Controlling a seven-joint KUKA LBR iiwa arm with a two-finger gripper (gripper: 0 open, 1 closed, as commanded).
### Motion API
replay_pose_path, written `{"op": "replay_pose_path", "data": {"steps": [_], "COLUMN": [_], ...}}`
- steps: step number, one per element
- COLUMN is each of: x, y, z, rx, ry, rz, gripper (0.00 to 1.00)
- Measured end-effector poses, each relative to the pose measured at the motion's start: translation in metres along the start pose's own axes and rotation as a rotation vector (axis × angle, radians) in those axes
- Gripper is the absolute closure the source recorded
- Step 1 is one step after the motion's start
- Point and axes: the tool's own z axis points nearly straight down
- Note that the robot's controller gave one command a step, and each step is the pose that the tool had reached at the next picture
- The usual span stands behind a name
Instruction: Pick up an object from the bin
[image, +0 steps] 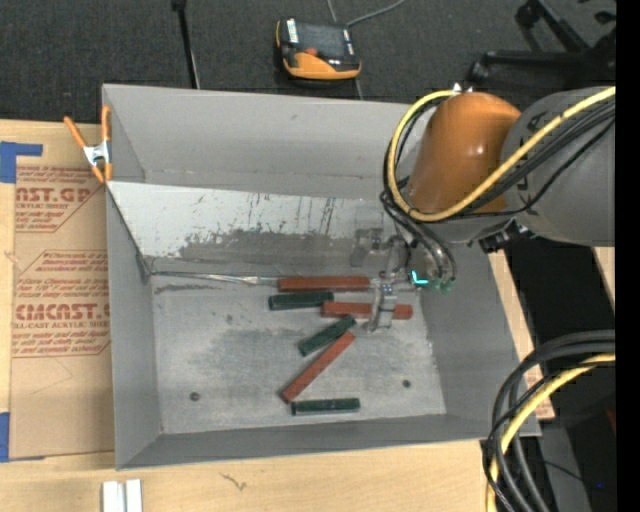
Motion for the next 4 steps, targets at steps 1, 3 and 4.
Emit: {"op": "replay_pose_path", "data": {"steps": [1, 3, 4], "x": [-0.002, -0.001, -0.004], "y": [0.000, -0.041, -0.043], "z": [-0.005, 0.101, 0.101], "rx": [0.001, 0.000, -0.002], "ry": [-0.008, -0.008, -0.006], "rz": [0.000, -0.053, 0.041], "gripper": [0.00, 0.00, 0.00]}}
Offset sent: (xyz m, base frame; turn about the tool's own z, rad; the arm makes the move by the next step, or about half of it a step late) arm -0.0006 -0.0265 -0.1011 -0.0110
